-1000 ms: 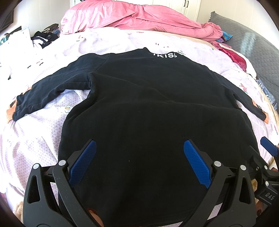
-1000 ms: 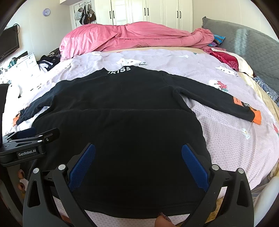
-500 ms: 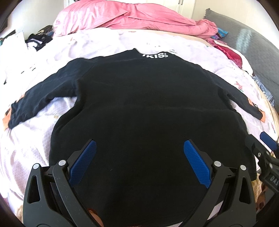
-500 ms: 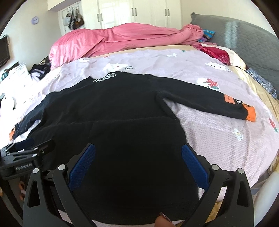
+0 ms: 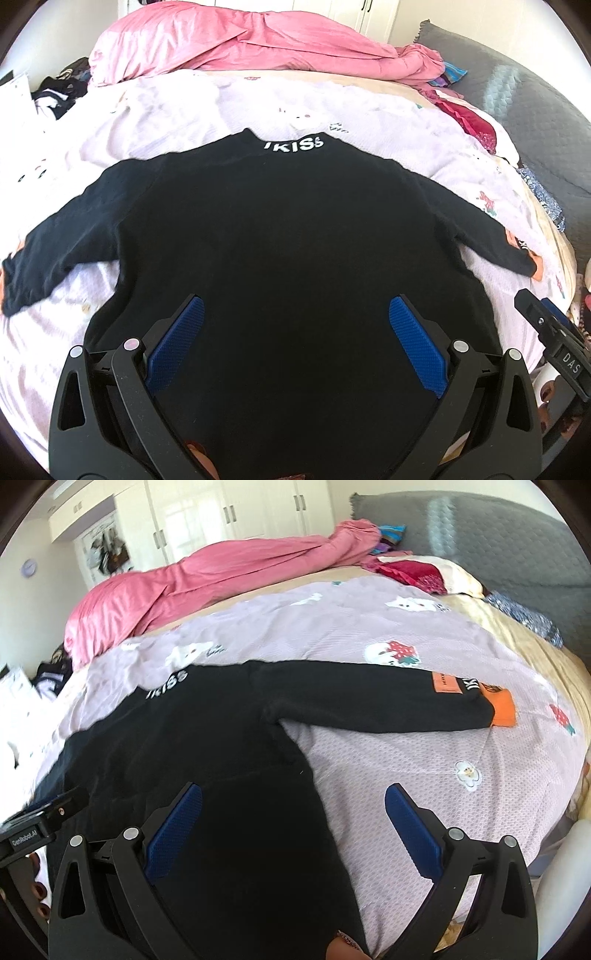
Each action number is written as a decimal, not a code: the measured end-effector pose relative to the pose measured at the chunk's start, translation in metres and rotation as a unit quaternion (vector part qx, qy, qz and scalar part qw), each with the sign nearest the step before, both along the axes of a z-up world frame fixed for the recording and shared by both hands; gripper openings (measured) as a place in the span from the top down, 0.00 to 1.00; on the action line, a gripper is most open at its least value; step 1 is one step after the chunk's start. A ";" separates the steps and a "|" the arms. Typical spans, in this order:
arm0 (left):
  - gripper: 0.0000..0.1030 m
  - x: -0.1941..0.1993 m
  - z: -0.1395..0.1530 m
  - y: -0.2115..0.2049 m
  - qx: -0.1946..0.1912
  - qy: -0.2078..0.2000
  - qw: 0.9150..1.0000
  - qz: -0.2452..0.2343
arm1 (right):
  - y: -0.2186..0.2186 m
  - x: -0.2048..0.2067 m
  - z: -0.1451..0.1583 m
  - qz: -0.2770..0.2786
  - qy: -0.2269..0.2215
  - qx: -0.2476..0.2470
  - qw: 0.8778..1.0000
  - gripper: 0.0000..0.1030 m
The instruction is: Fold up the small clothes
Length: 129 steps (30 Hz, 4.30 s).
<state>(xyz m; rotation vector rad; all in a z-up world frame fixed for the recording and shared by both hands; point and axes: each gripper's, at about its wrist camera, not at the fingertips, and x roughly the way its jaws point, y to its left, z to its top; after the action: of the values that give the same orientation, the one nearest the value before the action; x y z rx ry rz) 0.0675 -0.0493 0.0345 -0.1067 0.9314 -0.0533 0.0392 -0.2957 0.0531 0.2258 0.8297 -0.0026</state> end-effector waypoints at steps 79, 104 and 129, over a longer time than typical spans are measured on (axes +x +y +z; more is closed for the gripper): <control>0.09 0.111 -0.014 0.034 -0.080 0.037 0.996 0.004 | -0.116 0.125 -0.003 -0.137 -0.126 0.205 0.961 0.87; 0.09 0.108 0.004 0.102 -0.155 0.022 0.986 0.052 | 0.112 0.130 0.004 0.148 -0.100 0.081 0.981 0.85; 0.35 0.112 -0.056 0.076 -0.243 0.102 0.965 0.011 | 0.083 0.132 0.003 0.176 -0.059 0.100 0.978 0.18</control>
<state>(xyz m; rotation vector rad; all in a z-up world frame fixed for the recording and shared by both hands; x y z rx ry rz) 0.1798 0.0272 -0.0212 -0.5863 1.1078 -0.2537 0.1709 -0.2131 0.0563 0.2627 0.7424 0.4250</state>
